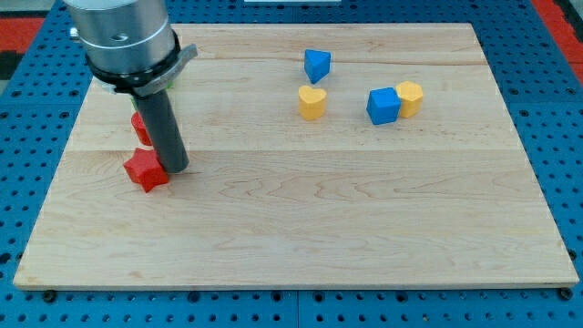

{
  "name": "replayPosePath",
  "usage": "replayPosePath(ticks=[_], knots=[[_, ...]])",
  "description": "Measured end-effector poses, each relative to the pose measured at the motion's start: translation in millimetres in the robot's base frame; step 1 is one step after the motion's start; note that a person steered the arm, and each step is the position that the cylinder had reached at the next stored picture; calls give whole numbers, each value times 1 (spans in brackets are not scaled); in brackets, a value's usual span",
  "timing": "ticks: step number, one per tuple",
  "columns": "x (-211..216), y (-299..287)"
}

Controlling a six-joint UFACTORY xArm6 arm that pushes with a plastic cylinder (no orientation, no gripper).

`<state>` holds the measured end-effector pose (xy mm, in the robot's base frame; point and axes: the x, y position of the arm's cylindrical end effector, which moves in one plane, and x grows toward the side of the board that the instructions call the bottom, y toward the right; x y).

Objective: Move the yellow hexagon towards up

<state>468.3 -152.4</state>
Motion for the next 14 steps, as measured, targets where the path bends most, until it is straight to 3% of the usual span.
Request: replayPosePath(ticks=[2, 4, 7, 8, 9, 11, 14], knots=[[-6, -5], [4, 69], [25, 128], [25, 178], [11, 243], [-13, 306], [-110, 312]])
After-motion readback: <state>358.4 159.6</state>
